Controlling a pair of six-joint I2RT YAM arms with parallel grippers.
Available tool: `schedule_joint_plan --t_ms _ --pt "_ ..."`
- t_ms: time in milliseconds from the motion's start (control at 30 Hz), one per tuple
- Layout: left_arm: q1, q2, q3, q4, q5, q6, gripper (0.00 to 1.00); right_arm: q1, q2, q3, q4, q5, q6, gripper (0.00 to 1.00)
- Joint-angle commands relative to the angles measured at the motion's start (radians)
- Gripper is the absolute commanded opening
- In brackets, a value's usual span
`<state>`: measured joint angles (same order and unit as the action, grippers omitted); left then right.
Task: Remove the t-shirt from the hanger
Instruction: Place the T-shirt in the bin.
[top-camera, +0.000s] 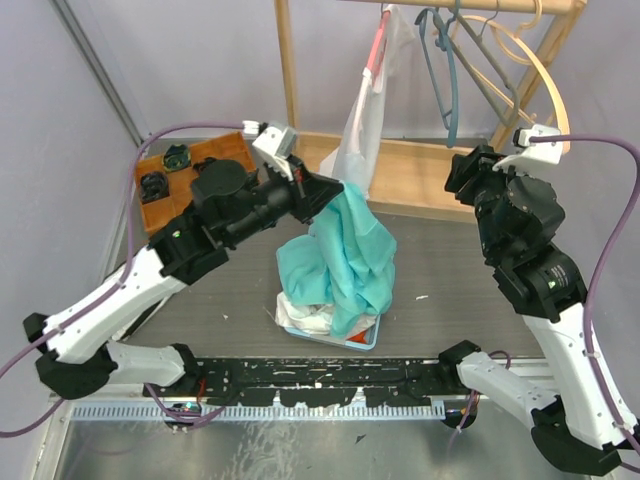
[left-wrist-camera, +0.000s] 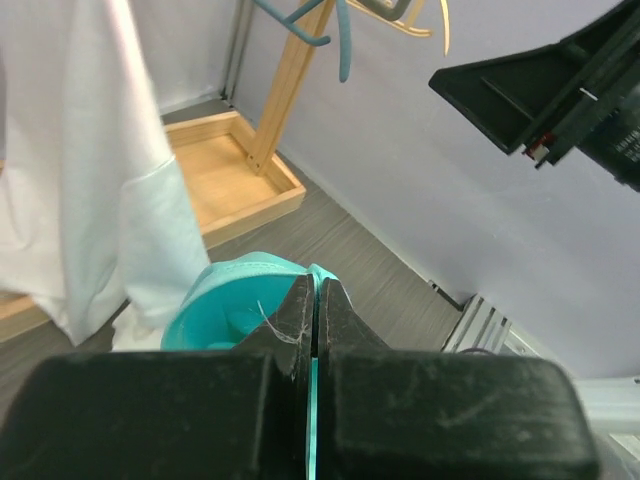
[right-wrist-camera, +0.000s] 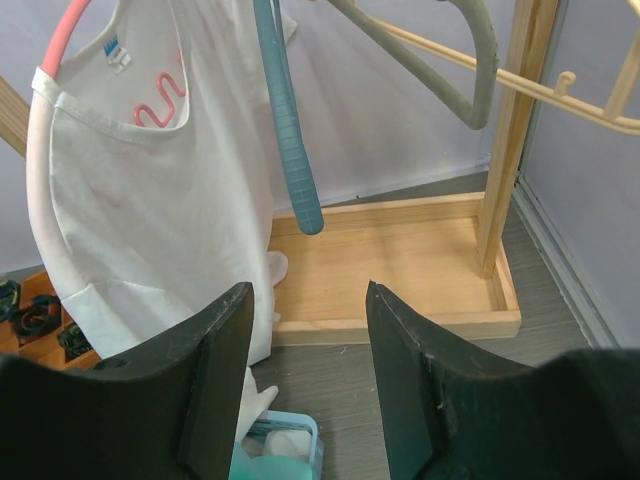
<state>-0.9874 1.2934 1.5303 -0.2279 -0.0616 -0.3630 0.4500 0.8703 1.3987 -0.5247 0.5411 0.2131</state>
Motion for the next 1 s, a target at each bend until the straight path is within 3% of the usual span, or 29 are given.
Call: schedule_joint_plan --t_ms 0,300,967 --pt "-0.007 -0.129 -0.077 -0.074 -0.051 0.024 0.0 0.004 0.011 0.002 0.036 0.001 0.003 0.55" --pt "-0.041 -0.18 -0.308 -0.063 -0.016 -0.011 0.0 0.004 0.039 -0.005 0.053 -0.002 0.003 0.55" --pt "-0.133 0.011 -0.584 0.047 -0.062 -0.081 0.0 0.005 0.008 -0.061 0.136 -0.097 0.02 0.57"
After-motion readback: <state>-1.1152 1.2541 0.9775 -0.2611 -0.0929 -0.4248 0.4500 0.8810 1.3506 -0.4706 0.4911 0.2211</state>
